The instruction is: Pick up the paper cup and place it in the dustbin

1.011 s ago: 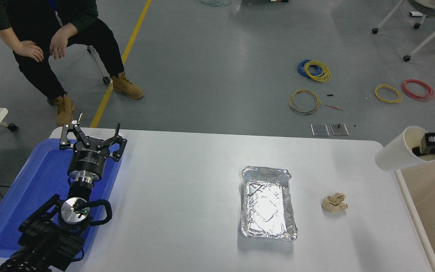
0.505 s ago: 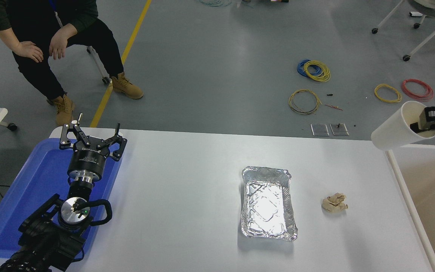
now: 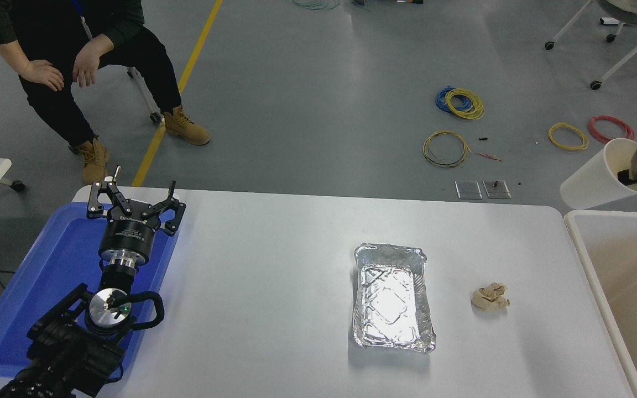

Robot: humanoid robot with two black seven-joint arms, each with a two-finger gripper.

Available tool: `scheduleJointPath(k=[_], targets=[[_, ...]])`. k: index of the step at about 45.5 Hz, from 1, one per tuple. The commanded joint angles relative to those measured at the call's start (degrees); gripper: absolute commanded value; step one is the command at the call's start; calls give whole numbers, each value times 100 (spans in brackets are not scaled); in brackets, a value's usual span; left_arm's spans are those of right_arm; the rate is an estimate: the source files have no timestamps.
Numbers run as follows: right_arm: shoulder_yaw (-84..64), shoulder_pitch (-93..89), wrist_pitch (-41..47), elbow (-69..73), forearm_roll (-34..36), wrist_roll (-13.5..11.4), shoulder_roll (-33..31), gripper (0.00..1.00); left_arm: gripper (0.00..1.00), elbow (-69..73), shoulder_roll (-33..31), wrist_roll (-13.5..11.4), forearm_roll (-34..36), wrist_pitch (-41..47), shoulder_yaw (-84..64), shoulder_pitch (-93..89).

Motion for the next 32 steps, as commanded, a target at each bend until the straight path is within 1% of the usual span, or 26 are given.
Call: scheduleJointPath(k=[1,12,20,26,29,32], targets=[[12,-977,-366,-1341,484,4,168,0,100,0,1,0,-3,-1,0,0],[-14,-2567,-1210,-3020,1371,-23,651,0,100,0,1,0,-3,-1,0,0],[-14,-3833,-1579,-4303,2110,-31,1056,0,100,0,-7,0,-3,-1,0,0],[-5,-4677,-1948,-4954,2444,-49,1337,0,100,0,1,0,6,-1,0,0],[38,-4985,-2194,-5069,2602,-145,1425,0,100,0,1,0,-3,-1,0,0],[74,-5205,-2519,-5095,2778,-365,1478,0,100,0,1,0,-3,-1,0,0]])
